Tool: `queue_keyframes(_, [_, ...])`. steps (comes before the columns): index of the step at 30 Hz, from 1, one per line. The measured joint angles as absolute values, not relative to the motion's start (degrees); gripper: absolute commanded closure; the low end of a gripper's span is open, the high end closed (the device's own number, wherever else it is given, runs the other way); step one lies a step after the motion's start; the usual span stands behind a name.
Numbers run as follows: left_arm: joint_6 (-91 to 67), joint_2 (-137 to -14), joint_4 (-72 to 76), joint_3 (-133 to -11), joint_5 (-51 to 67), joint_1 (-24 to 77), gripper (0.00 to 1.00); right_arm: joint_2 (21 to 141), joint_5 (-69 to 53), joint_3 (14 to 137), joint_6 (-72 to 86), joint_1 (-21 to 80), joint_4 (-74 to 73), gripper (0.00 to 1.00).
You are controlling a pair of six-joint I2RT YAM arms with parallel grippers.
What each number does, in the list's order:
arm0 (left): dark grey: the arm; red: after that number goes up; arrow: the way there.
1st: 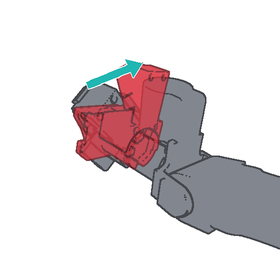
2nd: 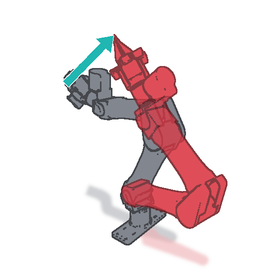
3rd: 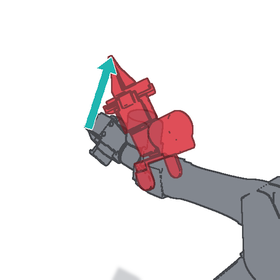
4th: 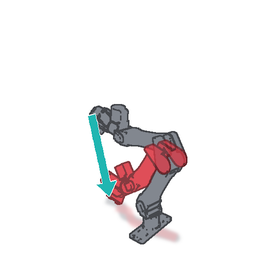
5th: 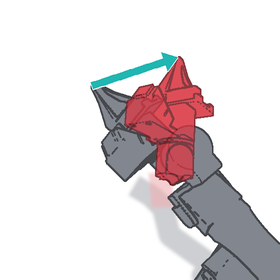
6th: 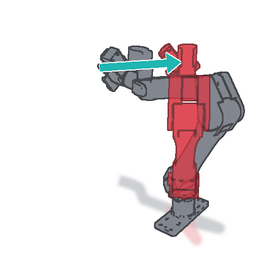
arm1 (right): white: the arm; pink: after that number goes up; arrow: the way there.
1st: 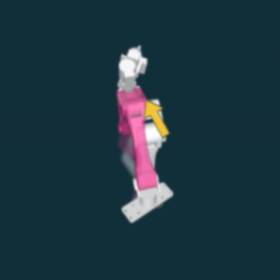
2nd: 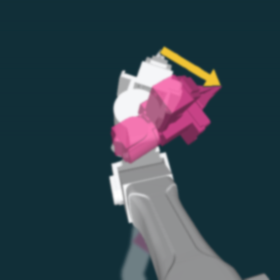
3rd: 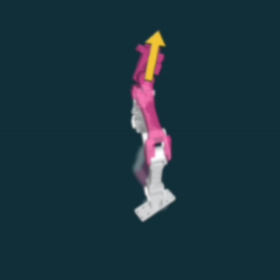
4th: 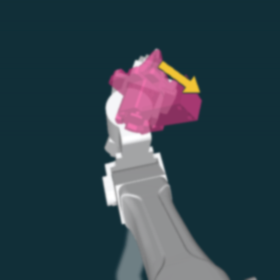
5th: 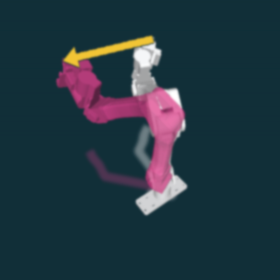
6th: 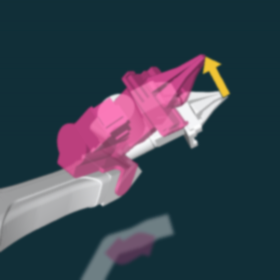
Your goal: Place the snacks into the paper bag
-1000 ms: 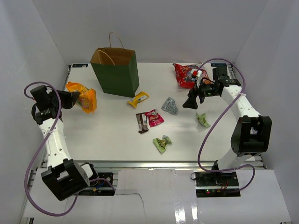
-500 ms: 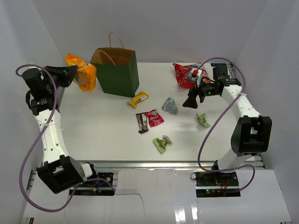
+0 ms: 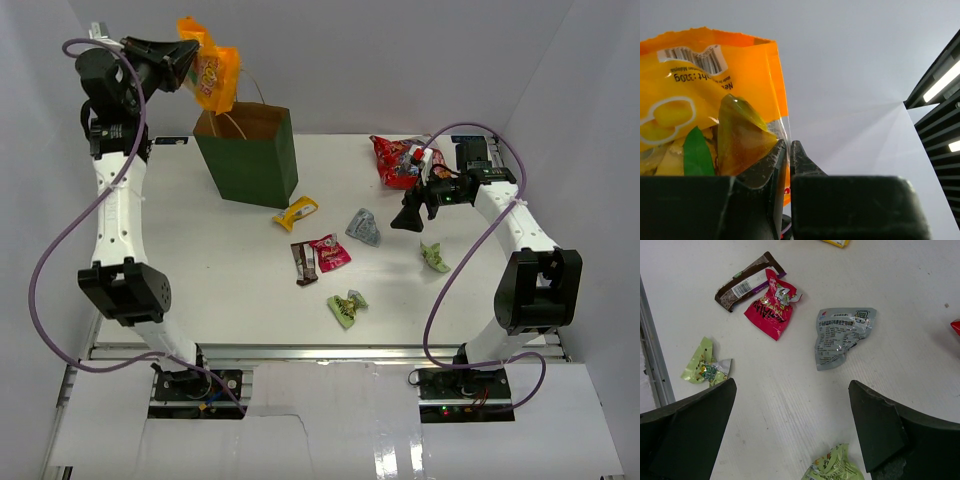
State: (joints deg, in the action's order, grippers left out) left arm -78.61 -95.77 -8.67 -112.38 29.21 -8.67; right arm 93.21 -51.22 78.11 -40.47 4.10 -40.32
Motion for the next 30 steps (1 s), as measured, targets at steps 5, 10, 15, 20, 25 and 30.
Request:
queue_keyframes(5, [-80.0, -106.4, -7.3, -122.0, 26.5, -4.8, 1.0, 93.2, -51.2, 78.1, -40.4, 4.1, -40.3, 0.0])
queue_keyframes(10, [-81.3, -113.0, -6.2, -123.5, 25.1, -2.6, 1.0, 93.2, -51.2, 78.1, -40.4, 4.1, -40.2, 0.0])
queue_keyframes(15, [-81.6, -114.7, -4.9, -119.1, 24.7, -1.9, 1.0, 93.2, -51.2, 77.8, -40.2, 4.1, -40.1, 0.0])
queue_keyframes(20, [-81.5, -112.4, -2.8, -110.9, 24.5, -1.7, 1.0, 93.2, -51.2, 77.8, -39.8, 4.0, -40.1, 0.0])
queue_keyframes(25, [-81.5, -108.8, 0.1, -103.4, 24.6, -1.7, 1.0, 93.2, -51.4, 77.8, -39.4, 3.8, -39.9, 0.0])
queue_keyframes(30, [-81.5, -104.3, 1.5, -97.8, 24.5, -1.8, 0.73, 93.2, -51.4, 77.8, -39.3, 3.8, -39.8, 0.0])
